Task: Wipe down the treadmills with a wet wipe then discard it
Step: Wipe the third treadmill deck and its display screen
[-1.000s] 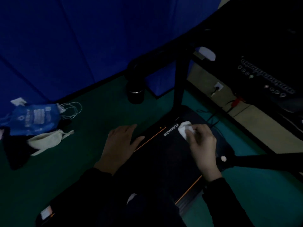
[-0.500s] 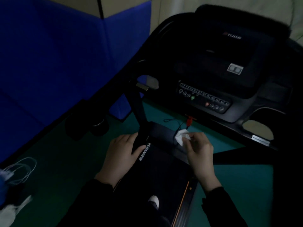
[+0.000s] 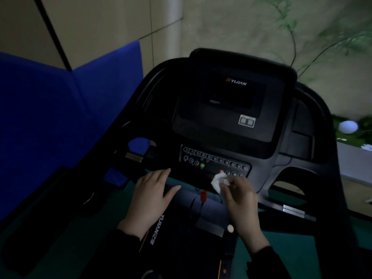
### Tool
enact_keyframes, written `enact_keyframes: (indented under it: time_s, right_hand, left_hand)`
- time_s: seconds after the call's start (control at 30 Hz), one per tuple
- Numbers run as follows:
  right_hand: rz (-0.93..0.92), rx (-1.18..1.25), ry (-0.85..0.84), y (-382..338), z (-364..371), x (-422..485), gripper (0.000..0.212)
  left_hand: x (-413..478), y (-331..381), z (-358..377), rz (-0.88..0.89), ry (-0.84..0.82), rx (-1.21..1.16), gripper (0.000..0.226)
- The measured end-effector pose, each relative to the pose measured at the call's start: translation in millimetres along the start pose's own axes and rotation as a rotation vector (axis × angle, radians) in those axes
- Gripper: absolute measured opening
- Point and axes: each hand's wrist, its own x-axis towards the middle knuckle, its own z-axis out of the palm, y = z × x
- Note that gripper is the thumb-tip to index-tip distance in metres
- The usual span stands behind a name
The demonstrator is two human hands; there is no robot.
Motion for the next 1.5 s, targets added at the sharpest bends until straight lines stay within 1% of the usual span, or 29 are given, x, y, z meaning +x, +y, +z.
enact_keyframes:
  time_s: [0.1,0.23,0.4,0.53,0.73,0.83,0.97,1.17,1.3,1.5]
  right_hand:
    - [0.025,-0.01,0.036,3.2,6.6,22.5,0.012]
    - [0.068,-0.054,0.089,4.2,20.8,57.7,0.008]
    - [0.13,-0.07,0.156,4.5,45.6,106.7,0.008]
    - [0.17,-0.082,0.247,7.6,61.7,142.4,0.01]
    - [0.241,-0.082,0.353,17.5,72.4,184.7,0.014]
    - [0.273,-0.069,0.403,23.4,70.7,212.8,0.01]
    - [0.325,-0.038,0.446,40.7,67.0,252.8,0.013]
    - [0.352,-0.08,0.396,68.1,75.6,294.8,0.008]
    - [0.335,-0.119,0.408,83.4,79.9,312.5,0.007]
    - [0.363,-0.117,0.454,100.7,82.3,330.3,0.008]
  left_hand:
    - [36.1,0.6,-1.6,0.038,0.01,-0.011,0.079]
    - [90.2,-4.3,-1.9,0.112,0.033,-0.011,0.078]
    - [161.2,-17.1,0.7,0.2,0.031,-0.008,0.08]
    - [213.9,-20.8,7.3,0.255,0.007,-0.018,0.08]
    - [268.8,-16.5,21.9,0.338,0.002,-0.018,0.083]
    - [293.5,-11.3,27.3,0.348,0.008,-0.02,0.084]
    - [326.9,-2.7,35.3,0.363,0.019,0.003,0.084]
    - [359.2,6.8,54.1,0.311,0.025,0.038,0.091]
    - [373.8,9.9,69.0,0.279,0.039,0.089,0.098]
    - [382.1,5.5,84.7,0.251,0.025,0.169,0.107]
